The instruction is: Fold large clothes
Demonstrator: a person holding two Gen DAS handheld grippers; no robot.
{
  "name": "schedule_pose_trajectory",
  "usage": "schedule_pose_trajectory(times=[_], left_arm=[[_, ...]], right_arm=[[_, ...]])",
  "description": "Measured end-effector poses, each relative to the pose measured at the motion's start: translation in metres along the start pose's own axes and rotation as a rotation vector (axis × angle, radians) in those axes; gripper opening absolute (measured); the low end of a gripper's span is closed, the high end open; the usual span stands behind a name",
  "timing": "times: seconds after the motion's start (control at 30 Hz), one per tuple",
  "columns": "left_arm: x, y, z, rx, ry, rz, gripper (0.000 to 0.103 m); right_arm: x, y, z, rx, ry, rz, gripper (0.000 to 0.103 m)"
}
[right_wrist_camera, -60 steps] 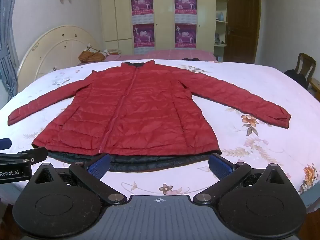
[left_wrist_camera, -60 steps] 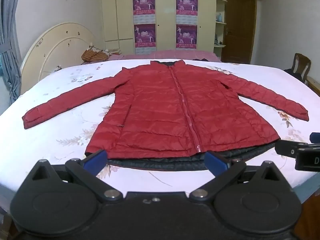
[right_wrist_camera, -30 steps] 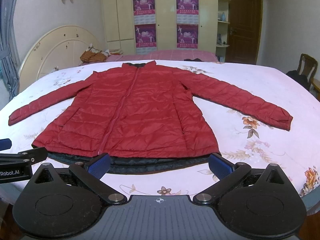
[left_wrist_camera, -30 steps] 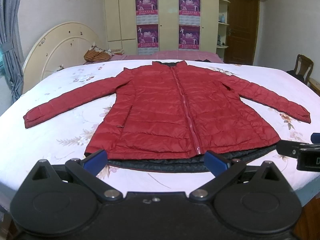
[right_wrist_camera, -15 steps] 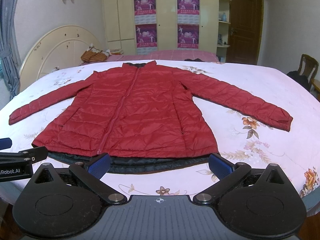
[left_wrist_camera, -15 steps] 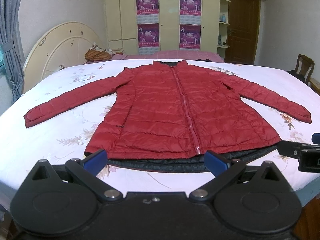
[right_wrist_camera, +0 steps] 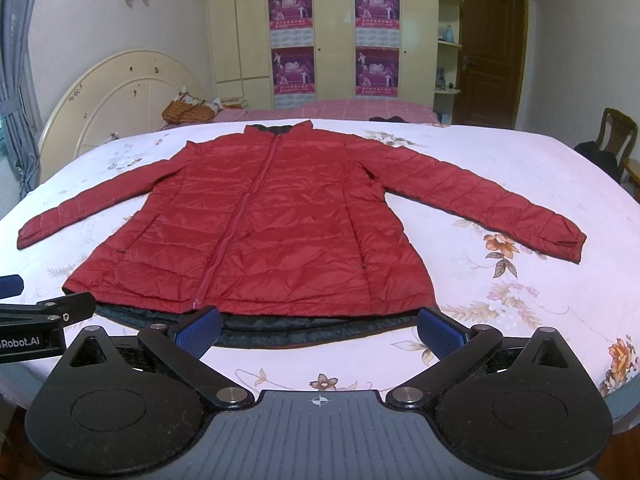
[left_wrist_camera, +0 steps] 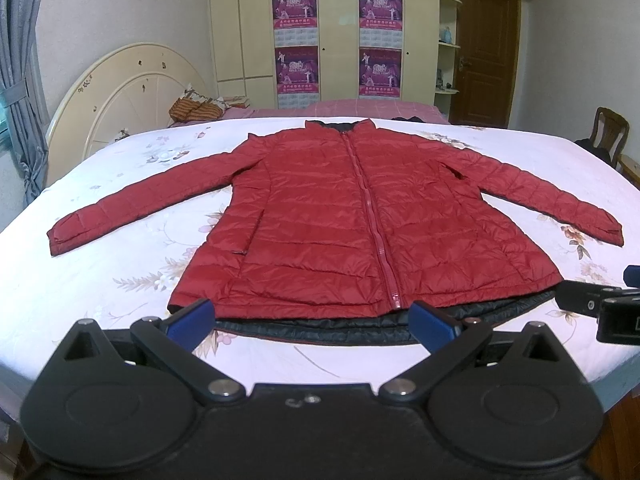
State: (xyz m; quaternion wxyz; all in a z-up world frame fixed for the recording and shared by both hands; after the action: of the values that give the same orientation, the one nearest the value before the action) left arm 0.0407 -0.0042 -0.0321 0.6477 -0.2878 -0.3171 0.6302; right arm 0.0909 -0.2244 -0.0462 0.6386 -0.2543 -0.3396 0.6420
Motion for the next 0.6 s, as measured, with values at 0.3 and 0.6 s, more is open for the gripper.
schedule_pose_trajectory(times=[0.3, 0.6], left_arm=[[0.0000, 0.0000, -0.0011, 0.001, 0.000, 0.001, 0.103], [-0.0001, 0.0002, -0.0016, 0.004, 0.000, 0.001, 0.103]], right_arm=[[-0.0002, -0.0002, -0.0003, 0.000, 0.000, 0.001, 0.103], [0.0001, -0.0001, -0.0004, 0.000, 0.001, 0.001, 0.103]])
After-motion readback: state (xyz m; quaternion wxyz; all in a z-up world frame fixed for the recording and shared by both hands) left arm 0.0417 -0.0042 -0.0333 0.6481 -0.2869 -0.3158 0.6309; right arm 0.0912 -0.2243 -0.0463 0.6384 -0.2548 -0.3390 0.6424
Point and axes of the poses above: each gripper's, at about its wrist camera, not at the fingertips, and z roughly against the way its jaws point, x to its left, y to its underside, the point moved 5 cm from there along -z, roughly the way its jaws point, and after that the axes turned 1 degree about x, right-handed, at the moved point
